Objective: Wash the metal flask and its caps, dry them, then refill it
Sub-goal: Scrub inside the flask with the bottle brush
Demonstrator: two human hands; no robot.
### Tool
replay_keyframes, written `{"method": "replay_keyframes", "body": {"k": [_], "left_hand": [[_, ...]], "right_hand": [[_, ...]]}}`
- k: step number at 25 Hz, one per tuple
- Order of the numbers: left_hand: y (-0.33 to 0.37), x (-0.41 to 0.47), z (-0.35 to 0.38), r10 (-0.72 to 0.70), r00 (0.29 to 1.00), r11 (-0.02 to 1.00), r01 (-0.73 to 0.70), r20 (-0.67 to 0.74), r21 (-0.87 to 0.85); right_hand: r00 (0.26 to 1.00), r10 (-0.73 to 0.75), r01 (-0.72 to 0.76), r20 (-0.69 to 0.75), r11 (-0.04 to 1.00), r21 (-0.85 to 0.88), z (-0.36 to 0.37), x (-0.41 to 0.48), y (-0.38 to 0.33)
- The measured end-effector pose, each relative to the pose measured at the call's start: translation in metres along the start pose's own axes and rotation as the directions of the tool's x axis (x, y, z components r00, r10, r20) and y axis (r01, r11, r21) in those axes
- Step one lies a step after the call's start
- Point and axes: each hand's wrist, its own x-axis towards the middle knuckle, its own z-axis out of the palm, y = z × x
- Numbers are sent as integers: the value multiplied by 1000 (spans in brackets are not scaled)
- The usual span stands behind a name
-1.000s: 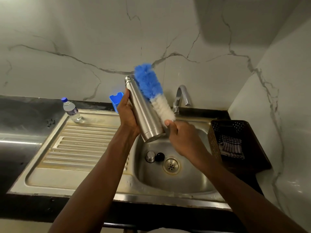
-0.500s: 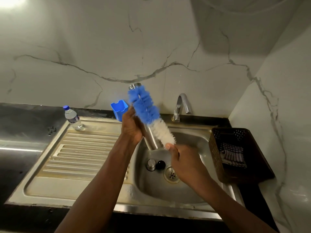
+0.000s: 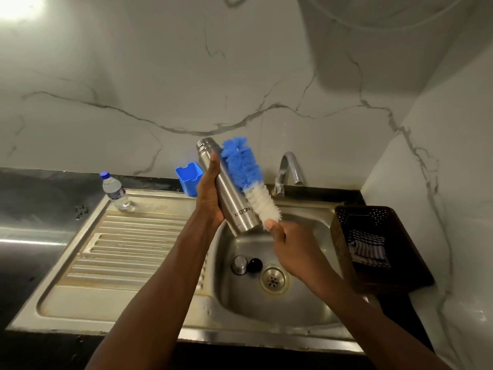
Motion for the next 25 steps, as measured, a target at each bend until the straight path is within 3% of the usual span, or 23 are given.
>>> {"method": "replay_keyframes", "body": {"k": [4,6,9,13,15,20,25], "left_hand": [[-4,-4,1,-22,992,1000,20,-126,-13],[-1,-2,-2,-36,986,999,39,-162,14],[-2,0,-14,-79,986,996,85,-145,34],[-10,-13,-5,-133,991,984,136,-33,111],[-8,-11,-3,-160,985,981,166,-65,101],[6,5,-13,-169,986,983,169,-13,68],[-16,-3,-2,-175,982,982,179,-68,52]], "right_hand": [[995,3,-11,-96,996,-89,2,46,-21],[996,30,-36,-78,997,-72,10,44,-15],[997,68,-69,-20,997,-38,30,5,4],[991,59,-68,-117,995,-76,25,31,-17],[984,85,-97,-156,993,-72,19,36,-24],[985,155,-159,-78,986,-47,42,-20,11],[973,131,-138,-187,990,-22,15,23,-17]]}}
